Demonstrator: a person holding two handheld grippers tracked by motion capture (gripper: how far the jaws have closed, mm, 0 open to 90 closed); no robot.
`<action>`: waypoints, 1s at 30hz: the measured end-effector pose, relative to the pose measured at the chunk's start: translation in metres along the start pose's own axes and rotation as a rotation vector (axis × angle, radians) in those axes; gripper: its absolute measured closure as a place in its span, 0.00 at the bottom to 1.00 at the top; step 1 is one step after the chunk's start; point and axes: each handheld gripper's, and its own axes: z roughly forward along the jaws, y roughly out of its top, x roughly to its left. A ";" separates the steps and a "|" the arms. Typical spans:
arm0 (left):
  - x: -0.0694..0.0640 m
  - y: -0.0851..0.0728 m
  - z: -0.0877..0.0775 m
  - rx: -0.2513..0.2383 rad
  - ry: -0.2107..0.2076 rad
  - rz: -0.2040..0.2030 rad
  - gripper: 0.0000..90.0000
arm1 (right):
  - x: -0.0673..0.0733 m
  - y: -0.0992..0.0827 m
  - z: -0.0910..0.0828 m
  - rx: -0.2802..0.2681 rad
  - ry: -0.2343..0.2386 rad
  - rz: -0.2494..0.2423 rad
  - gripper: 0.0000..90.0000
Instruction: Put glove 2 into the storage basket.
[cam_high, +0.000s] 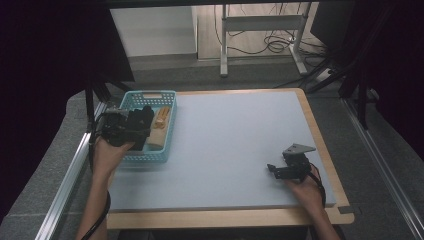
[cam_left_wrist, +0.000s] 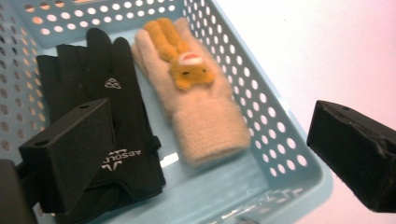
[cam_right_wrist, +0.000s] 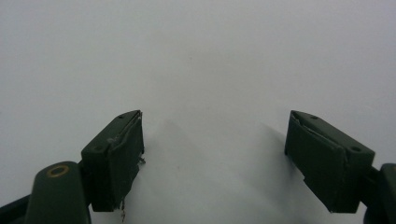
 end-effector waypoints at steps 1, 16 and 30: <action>-0.001 -0.001 0.000 0.001 0.001 0.004 0.01 | 0.000 0.000 0.000 0.000 0.000 0.000 0.21; -0.018 -0.010 -0.001 -0.031 -0.013 0.052 0.00 | 0.000 0.000 0.000 0.000 -0.002 0.000 0.21; -0.046 -0.016 0.008 -0.052 -0.057 0.110 0.00 | 0.000 0.000 0.000 0.000 -0.004 0.000 0.21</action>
